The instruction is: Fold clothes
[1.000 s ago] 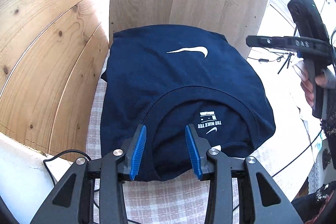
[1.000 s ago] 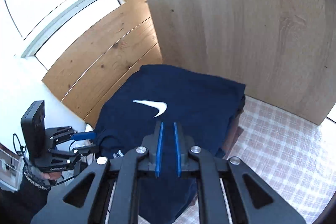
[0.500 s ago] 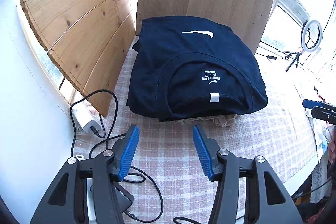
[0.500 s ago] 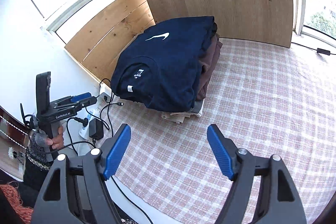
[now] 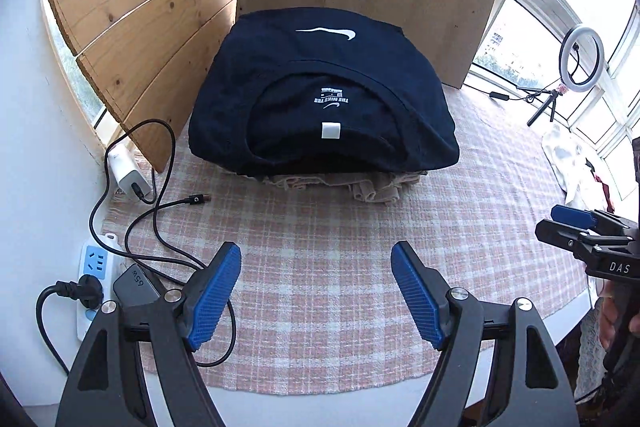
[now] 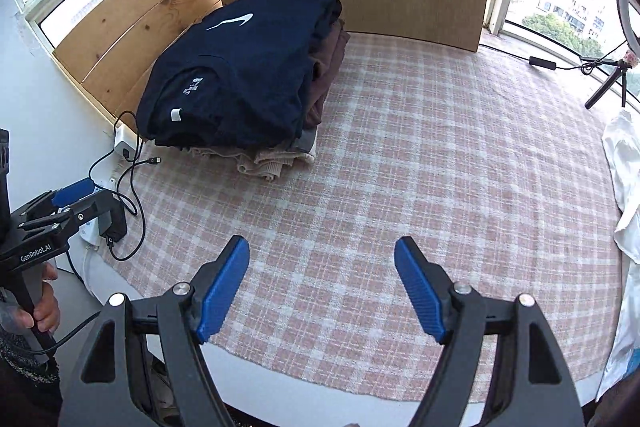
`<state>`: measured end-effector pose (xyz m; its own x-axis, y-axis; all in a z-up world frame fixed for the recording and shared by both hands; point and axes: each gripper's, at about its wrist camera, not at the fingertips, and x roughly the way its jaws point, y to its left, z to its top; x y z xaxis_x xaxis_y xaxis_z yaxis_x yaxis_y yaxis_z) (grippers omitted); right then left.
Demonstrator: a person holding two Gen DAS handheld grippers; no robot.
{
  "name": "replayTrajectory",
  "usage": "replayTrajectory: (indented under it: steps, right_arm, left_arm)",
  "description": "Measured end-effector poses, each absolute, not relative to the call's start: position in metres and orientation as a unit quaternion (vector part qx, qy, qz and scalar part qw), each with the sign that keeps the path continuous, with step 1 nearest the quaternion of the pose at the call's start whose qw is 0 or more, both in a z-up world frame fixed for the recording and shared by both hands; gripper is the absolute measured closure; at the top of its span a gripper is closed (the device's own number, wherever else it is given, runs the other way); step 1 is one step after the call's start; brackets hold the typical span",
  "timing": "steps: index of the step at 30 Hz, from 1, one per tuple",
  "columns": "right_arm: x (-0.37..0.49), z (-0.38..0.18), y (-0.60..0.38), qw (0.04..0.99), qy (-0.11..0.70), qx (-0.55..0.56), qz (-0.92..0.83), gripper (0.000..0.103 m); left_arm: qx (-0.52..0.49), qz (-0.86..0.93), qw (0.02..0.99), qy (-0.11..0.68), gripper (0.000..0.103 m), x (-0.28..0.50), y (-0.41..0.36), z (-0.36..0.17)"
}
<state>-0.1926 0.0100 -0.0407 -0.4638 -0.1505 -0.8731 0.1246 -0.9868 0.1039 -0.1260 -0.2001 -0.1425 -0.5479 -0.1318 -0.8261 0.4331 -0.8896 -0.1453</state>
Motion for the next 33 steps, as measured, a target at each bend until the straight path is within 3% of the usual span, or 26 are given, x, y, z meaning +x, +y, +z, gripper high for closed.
replayTrajectory:
  steps: [11,21,33]
  right_arm:
    - [-0.123,0.01,0.054,0.075,0.016,0.431,-0.899,0.029]
    - [-0.051,0.015,0.093,0.11,0.02,0.419,-0.901,0.029]
    - [0.0,0.018,0.106,0.133,0.031,0.406,-0.904,0.029]
  left_arm:
    - [0.418,-0.872,0.174,0.185,0.026,-0.095,-0.122,-0.111]
    - [0.423,-0.867,0.19,0.181,0.025,-0.056,-0.037,-0.105]
    - [0.398,-0.865,0.212,0.22,0.024,-0.008,-0.003,-0.095]
